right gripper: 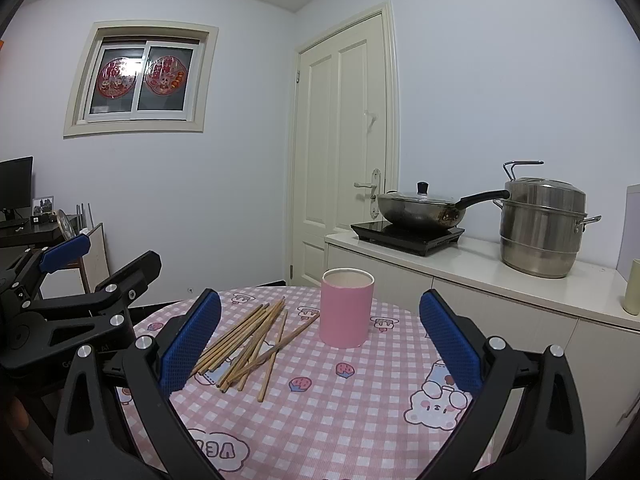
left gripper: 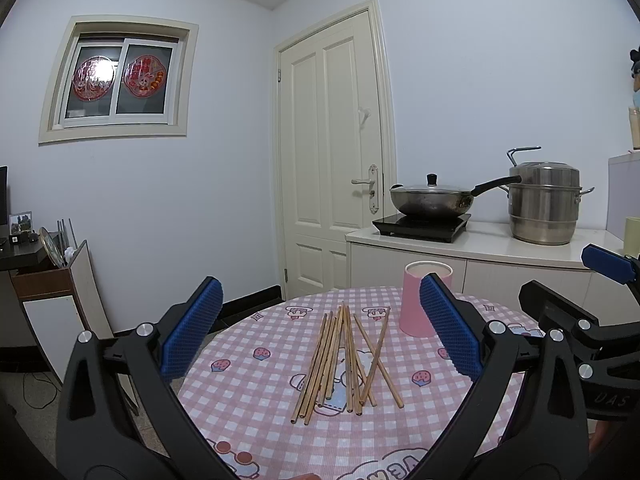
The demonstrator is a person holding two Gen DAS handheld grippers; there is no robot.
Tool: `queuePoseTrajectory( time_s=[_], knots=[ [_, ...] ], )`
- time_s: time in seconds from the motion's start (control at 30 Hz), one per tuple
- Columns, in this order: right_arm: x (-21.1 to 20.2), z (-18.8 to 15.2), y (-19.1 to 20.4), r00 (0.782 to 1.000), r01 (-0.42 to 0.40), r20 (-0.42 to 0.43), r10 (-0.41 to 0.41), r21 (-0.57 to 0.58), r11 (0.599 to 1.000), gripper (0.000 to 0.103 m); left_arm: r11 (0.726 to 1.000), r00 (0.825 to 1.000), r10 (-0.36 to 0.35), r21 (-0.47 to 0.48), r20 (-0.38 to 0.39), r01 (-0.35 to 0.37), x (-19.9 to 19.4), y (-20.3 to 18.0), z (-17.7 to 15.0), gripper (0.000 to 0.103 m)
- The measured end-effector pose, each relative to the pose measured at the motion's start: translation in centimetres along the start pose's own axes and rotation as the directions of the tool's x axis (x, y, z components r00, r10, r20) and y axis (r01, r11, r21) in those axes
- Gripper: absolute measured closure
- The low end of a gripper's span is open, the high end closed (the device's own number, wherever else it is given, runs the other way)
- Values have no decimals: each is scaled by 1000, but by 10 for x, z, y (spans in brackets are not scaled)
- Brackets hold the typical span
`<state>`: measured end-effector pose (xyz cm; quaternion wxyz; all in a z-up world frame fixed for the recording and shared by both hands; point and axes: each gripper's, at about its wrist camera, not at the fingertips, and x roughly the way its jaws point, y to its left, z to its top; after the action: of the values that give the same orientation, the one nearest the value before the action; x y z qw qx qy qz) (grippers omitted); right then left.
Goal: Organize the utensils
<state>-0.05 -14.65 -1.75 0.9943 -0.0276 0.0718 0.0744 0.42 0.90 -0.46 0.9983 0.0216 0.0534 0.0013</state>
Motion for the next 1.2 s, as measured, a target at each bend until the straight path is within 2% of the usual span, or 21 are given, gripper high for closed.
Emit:
queuePoseTrajectory(
  time_s=[1.2],
  knots=[
    [-1, 1, 0, 1000, 2, -10, -2, 4, 1000, 7, 1000, 1000, 7, 7, 3, -7, 1, -3, -6, 6]
  ],
)
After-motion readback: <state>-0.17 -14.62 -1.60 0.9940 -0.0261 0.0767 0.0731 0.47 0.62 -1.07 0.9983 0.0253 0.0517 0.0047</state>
